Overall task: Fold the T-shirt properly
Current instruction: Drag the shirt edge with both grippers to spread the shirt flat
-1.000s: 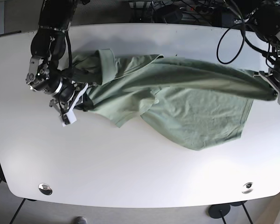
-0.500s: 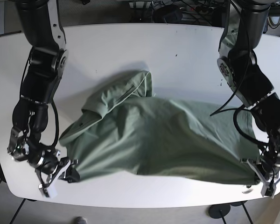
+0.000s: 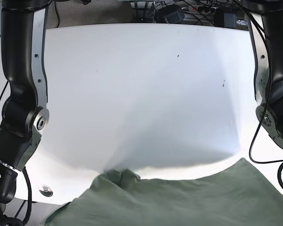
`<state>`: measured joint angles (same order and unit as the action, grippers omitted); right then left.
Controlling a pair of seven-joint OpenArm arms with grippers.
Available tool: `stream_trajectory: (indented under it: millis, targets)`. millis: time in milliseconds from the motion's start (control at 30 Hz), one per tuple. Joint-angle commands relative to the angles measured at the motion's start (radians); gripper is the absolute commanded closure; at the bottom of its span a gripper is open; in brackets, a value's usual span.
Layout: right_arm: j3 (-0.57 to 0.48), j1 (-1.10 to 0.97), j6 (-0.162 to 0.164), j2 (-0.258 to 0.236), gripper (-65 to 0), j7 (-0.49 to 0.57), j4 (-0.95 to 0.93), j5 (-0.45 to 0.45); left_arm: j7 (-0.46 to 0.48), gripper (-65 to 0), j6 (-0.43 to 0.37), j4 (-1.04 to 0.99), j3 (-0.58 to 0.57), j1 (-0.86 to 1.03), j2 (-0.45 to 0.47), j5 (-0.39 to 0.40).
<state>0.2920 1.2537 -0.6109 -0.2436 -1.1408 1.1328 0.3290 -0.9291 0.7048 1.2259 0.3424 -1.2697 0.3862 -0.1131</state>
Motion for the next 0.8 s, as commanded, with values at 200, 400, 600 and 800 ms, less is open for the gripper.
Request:
stream_trajectory:
  millis: [200,400,600,800]
  targets:
    - [0.009,-0.432,0.009,-0.033,-1.6,-0.026,0.309,0.172,0.002,-0.7,-0.007,0.297,0.079,0.381,0.047,0.005]
    - [0.105,-0.874,-0.001,-0.023,-1.6,-0.017,0.431,0.210,0.002,-0.6,-0.007,0.437,0.264,0.898,0.000,0.171]
    - [0.105,-1.204,-0.001,-0.023,-1.6,0.057,0.530,0.210,0.005,-0.6,-0.007,0.510,0.384,1.232,-0.122,0.234]
    - [0.155,-1.376,-0.002,0.002,-1.7,0.057,0.614,0.212,0.006,-0.6,-0.007,0.542,0.458,1.395,-0.186,0.235]
